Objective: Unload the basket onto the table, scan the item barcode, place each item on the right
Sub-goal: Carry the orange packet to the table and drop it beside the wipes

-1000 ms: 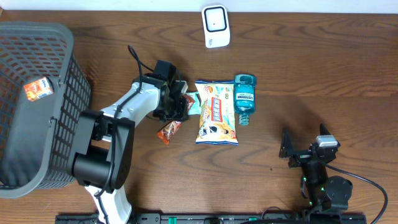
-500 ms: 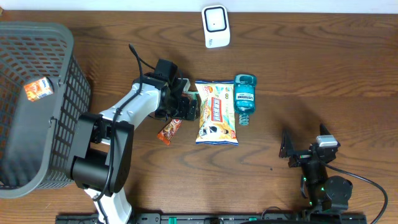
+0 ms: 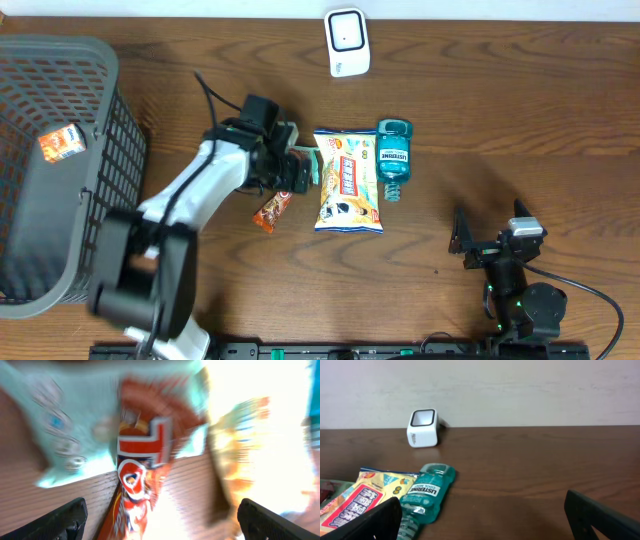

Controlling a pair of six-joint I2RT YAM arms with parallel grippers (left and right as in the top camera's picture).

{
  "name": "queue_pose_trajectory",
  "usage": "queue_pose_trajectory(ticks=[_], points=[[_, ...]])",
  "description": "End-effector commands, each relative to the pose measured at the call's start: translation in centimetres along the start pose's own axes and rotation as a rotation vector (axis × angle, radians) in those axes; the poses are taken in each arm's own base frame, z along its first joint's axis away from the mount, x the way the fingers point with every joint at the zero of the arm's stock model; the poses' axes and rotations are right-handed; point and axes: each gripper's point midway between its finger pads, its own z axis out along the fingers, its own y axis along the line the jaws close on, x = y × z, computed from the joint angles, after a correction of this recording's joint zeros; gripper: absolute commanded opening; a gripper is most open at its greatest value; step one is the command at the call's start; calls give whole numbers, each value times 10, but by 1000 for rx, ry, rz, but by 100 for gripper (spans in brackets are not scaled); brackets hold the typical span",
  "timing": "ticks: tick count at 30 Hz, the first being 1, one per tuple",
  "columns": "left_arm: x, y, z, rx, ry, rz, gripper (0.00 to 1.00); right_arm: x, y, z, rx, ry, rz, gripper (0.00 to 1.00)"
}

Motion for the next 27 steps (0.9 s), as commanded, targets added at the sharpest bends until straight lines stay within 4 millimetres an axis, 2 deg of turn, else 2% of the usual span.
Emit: queue_pose_trajectory(ticks=[1, 6, 9, 15, 19, 27], points=[[-21, -14, -49, 5, -150, 37, 96, 0, 0, 0, -1, -1, 6, 99], [-32, -34, -107, 28, -316, 94, 96, 0, 0, 0, -1, -1, 6, 99], [-35, -40, -140, 7, -413, 126, 97, 0, 0, 0, -1, -1, 6, 99], [-36, -35, -194, -92, -580, 133, 98, 0, 0, 0, -1, -1, 6, 99], [-38, -26, -228, -189, -682, 134, 98, 0, 0, 0, -1, -1, 6, 99], [-53, -2, -313, -354, -893, 50, 98, 0, 0, 0, 0, -1, 6, 99]])
